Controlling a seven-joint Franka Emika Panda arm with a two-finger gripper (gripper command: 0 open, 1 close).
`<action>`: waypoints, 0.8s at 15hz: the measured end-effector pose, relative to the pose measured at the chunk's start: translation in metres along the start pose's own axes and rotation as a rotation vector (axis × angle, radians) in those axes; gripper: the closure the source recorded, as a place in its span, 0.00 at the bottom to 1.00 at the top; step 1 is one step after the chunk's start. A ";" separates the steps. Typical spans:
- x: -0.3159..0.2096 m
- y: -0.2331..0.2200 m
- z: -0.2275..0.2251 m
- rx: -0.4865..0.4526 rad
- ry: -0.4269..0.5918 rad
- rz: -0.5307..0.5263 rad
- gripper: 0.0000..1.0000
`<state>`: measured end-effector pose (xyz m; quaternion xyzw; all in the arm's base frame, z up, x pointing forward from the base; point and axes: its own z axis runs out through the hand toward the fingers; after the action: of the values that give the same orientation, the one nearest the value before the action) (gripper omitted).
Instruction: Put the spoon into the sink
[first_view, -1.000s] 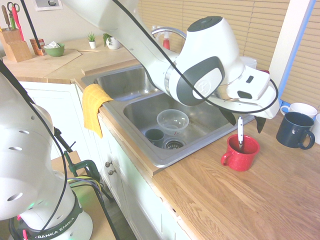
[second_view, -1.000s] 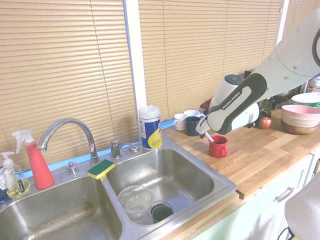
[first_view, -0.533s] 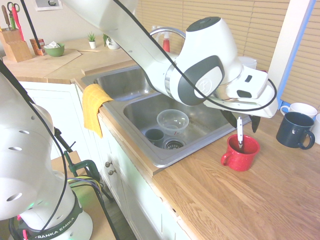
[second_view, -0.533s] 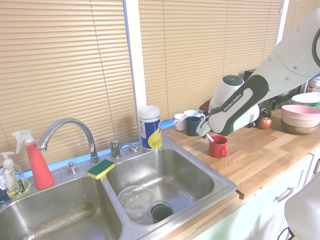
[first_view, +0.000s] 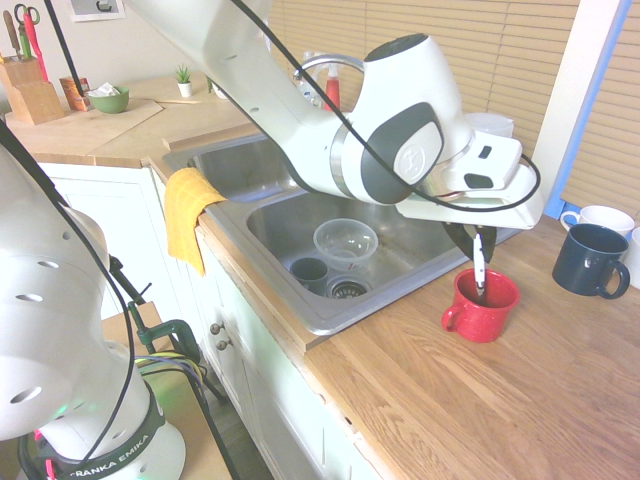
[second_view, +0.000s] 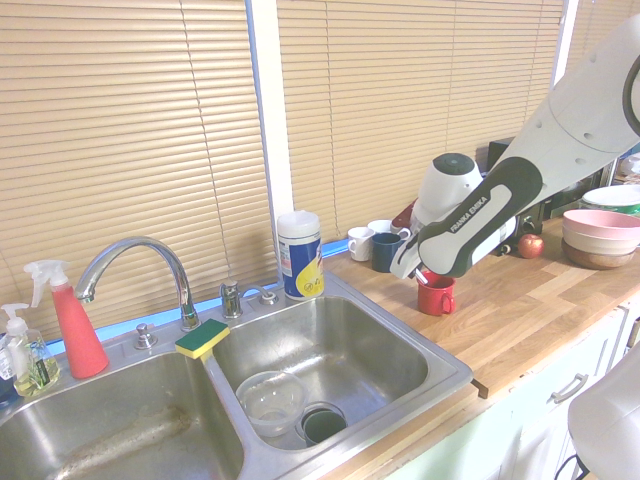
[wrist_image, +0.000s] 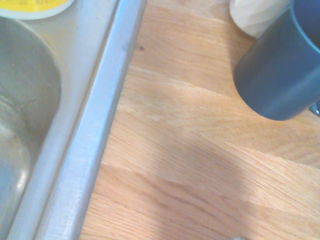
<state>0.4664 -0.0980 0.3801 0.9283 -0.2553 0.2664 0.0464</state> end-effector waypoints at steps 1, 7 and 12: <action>0.000 0.000 0.000 0.000 0.000 0.000 1.00; 0.003 0.000 -0.002 0.014 -0.002 0.038 1.00; 0.030 0.024 -0.042 0.081 0.030 0.115 1.00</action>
<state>0.4572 -0.1230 0.4301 0.9092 -0.2965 0.2924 -0.0027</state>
